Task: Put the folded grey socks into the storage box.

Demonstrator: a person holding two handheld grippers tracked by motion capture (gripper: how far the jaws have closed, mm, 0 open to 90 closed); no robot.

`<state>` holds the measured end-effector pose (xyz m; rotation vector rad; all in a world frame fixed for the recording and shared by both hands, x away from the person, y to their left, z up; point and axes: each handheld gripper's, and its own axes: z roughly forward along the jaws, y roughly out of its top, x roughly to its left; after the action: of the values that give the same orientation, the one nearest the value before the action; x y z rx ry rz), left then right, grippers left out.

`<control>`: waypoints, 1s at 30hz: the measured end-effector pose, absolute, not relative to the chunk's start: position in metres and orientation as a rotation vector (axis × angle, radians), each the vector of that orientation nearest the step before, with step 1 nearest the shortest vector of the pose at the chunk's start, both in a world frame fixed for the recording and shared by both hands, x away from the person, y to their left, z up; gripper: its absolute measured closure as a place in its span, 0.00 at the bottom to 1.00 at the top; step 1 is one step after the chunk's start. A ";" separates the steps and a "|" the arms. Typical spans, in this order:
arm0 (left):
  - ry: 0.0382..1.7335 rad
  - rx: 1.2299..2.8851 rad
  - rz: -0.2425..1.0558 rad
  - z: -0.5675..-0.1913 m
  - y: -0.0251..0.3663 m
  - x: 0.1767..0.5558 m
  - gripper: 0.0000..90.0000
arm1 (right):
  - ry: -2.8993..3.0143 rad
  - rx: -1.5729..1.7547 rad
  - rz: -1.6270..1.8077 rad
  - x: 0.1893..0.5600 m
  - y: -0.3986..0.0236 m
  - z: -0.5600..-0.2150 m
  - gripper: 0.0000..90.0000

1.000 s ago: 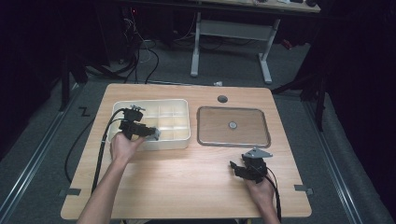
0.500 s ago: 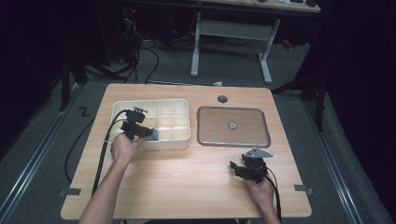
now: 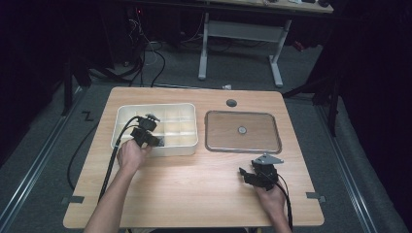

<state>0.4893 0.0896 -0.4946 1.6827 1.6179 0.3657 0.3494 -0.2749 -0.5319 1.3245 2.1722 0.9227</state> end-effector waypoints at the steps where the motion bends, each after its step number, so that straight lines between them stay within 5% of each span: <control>1: 1.618 1.683 0.366 -0.495 0.090 0.489 0.86 | 2.172 1.324 0.922 0.349 -0.275 -0.532 0.43; 17: 1.563 1.529 0.302 -0.469 0.103 0.479 0.63 | 2.173 1.323 0.923 0.349 -0.275 -0.532 0.43; 30: 1.506 1.446 0.311 -0.450 0.113 0.465 0.56 | 2.173 1.325 0.923 0.349 -0.275 -0.532 0.43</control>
<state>0.4652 0.1128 -0.4501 1.4457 1.5059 0.3110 0.3493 -0.2749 -0.5319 1.3248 2.1732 0.9234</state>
